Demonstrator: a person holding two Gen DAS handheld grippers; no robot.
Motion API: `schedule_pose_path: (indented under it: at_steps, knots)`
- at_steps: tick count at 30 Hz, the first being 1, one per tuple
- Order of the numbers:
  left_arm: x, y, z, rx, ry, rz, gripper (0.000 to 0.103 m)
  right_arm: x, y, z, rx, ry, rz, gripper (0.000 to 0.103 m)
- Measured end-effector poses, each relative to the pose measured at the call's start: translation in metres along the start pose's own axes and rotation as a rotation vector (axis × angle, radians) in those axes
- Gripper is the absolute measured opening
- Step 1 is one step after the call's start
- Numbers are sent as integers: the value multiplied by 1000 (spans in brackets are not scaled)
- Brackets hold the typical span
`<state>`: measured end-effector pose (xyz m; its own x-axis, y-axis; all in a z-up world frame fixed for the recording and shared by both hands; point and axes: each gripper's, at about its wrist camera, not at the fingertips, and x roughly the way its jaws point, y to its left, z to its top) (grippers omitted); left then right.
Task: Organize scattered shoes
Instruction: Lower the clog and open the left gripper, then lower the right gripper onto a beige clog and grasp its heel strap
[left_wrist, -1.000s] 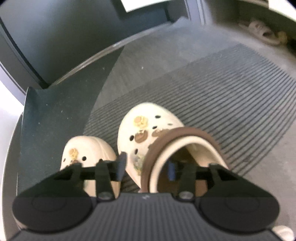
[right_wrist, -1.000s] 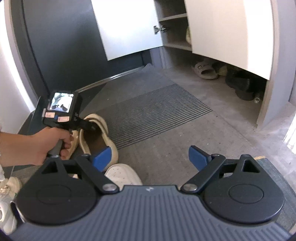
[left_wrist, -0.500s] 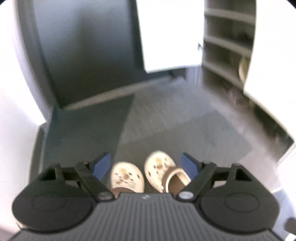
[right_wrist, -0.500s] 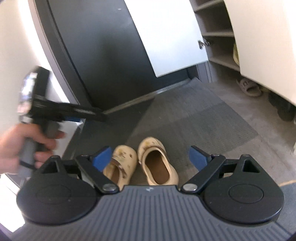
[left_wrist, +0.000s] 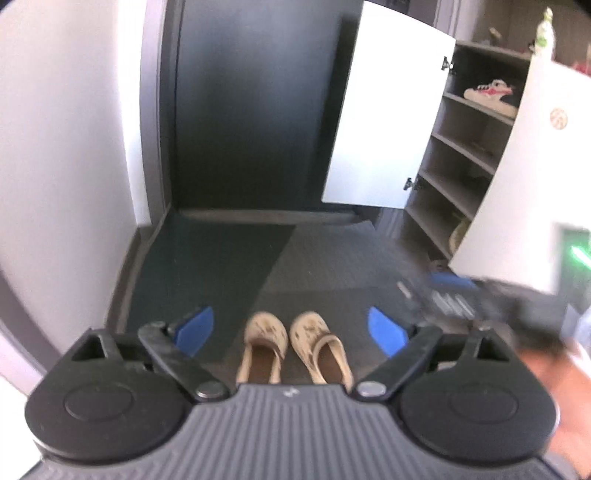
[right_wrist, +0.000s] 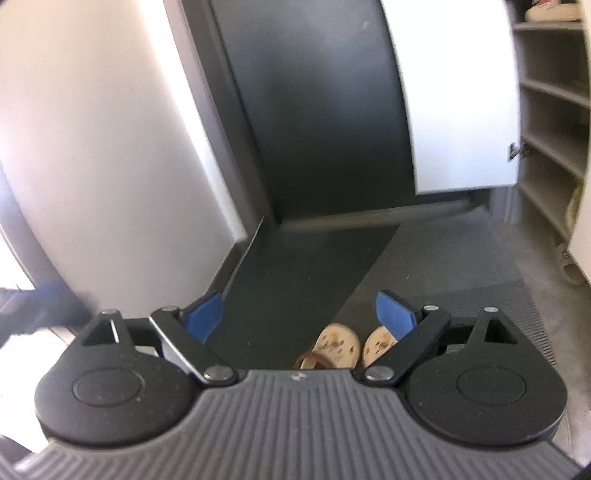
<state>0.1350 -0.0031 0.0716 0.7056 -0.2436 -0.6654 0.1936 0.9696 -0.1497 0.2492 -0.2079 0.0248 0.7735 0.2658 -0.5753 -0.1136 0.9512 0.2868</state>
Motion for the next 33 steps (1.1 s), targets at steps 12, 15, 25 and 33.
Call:
schedule_pose_path:
  at_steps: [12, 15, 25, 33]
  knots:
    - [-18, 19, -19, 10, -91, 108, 94, 99, 1, -16, -88, 183, -115, 92]
    - [-28, 13, -20, 36, -148, 131, 96, 113, -8, -35, -176, 190, -127, 92]
    - [-28, 17, -16, -15, -163, 154, 97, 183, -23, -74, -724, 57, 20, 92]
    - [-5, 41, -19, -78, -67, 166, 97, 265, -58, -126, -613, 154, 20, 92]
